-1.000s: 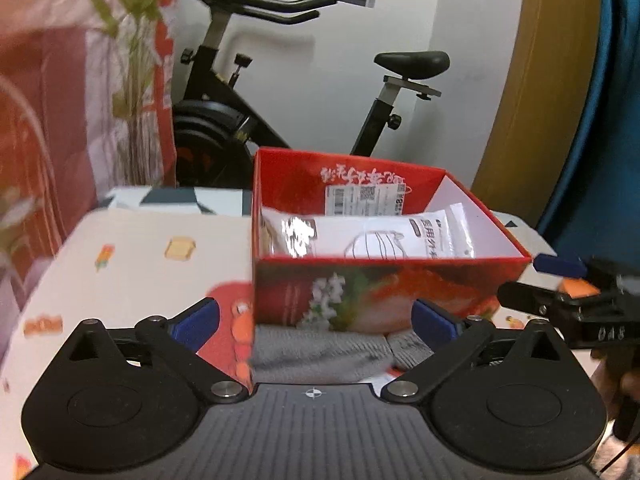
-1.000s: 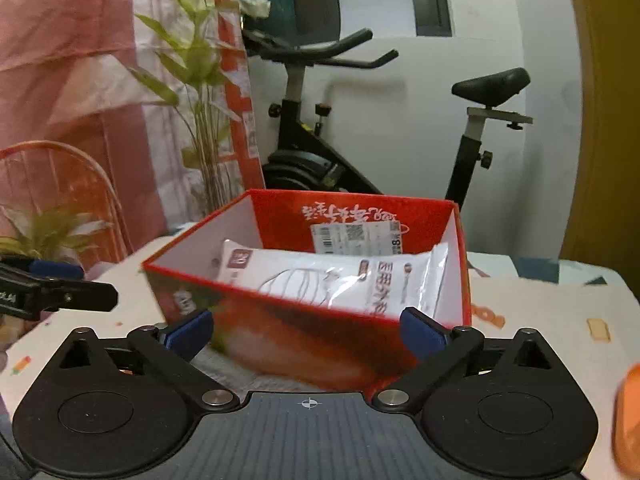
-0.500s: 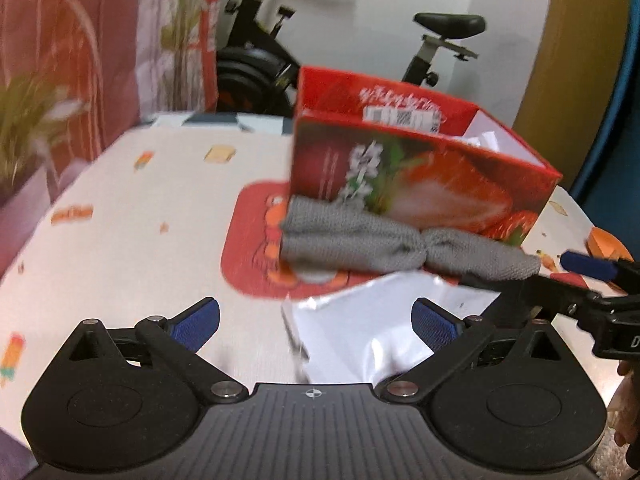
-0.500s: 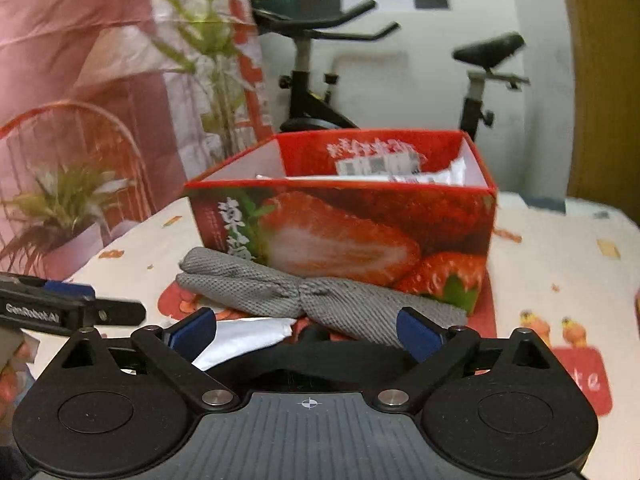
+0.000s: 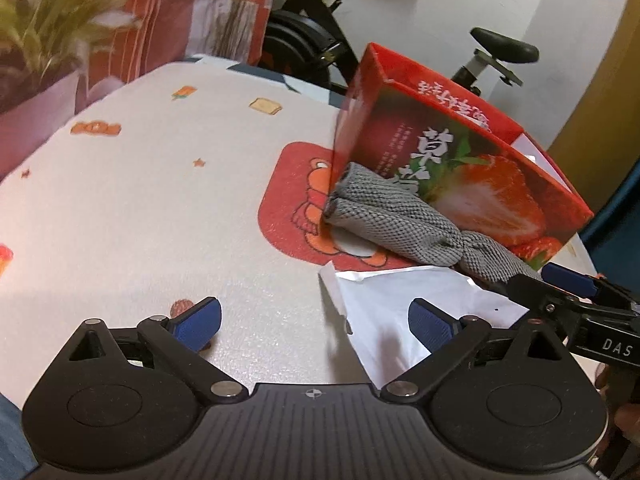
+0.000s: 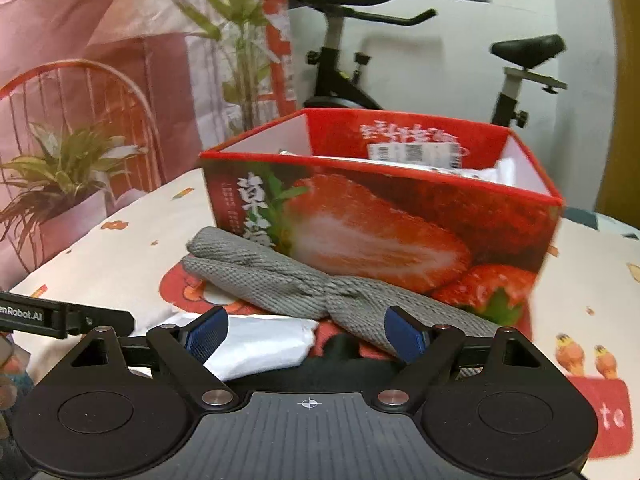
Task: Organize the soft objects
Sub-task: 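Lower the right tool onto the white foil packet and close on it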
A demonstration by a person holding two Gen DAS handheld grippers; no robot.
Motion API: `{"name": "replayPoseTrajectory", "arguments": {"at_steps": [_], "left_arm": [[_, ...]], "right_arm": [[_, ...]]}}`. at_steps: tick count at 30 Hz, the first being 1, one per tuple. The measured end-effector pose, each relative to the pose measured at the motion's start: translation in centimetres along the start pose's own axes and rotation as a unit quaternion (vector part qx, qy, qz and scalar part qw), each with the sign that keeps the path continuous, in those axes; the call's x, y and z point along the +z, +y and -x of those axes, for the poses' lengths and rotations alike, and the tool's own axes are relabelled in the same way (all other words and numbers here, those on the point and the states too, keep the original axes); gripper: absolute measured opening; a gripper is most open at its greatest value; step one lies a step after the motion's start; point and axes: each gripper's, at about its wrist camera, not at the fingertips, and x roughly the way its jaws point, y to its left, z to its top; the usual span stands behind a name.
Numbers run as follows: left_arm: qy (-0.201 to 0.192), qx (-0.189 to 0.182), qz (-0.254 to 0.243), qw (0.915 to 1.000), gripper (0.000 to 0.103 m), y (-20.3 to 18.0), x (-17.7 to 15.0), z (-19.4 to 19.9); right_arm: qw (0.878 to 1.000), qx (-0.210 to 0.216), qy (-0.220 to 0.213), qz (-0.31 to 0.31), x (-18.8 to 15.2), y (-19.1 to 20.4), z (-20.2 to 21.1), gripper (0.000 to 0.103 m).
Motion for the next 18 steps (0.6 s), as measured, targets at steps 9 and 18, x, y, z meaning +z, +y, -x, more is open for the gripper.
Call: {"name": "replayPoseTrajectory", "arguments": {"at_steps": [9, 18], "left_arm": [[0.013, -0.035, 0.015, 0.9992, 0.080, 0.6, -0.2, -0.8], [0.036, -0.086, 0.014, 0.9956, 0.055, 0.1, -0.3, -2.4]], "right_arm": [[0.998, 0.019, 0.059, 0.000, 0.9, 1.0, -4.8, 0.084], [0.995, 0.043, 0.084, -0.012, -0.9, 0.4, -5.9, 0.084]]}}
